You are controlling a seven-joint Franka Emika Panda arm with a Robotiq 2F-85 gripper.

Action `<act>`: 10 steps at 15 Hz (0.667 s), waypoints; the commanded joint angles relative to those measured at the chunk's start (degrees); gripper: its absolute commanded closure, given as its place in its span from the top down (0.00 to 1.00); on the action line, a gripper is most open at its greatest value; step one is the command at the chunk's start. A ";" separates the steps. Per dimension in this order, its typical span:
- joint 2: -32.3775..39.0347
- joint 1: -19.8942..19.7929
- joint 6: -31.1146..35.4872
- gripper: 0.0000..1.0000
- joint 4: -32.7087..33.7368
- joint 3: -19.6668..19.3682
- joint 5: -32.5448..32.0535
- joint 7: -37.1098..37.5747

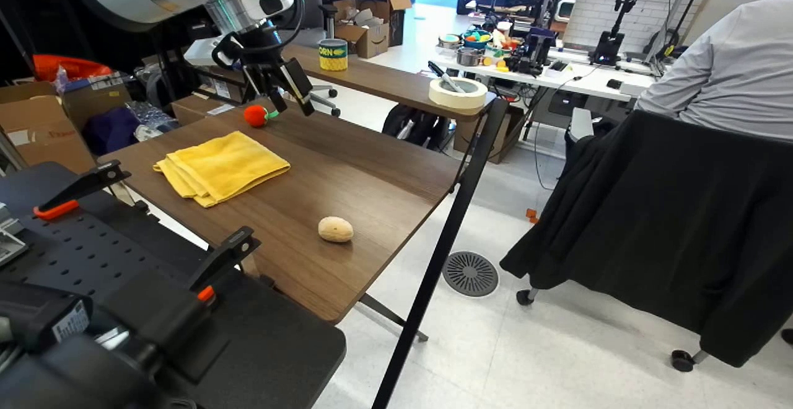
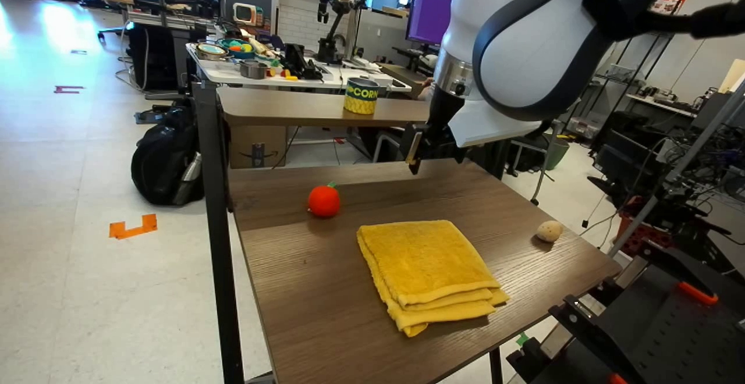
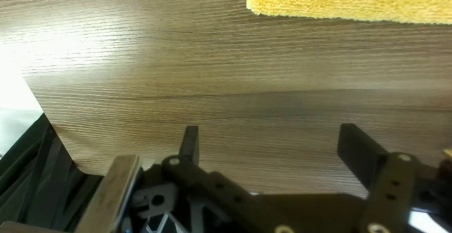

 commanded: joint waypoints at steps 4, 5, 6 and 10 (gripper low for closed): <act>-4.69 -6.48 -6.97 1.00 -4.21 7.89 -3.59 -2.72; -5.68 -8.31 -6.12 1.00 -5.19 10.06 -3.17 -3.95; -7.07 -10.26 -3.30 1.00 -6.84 12.66 -2.14 -4.67; -10.52 -18.66 -1.85 1.00 -9.84 23.24 1.20 -7.44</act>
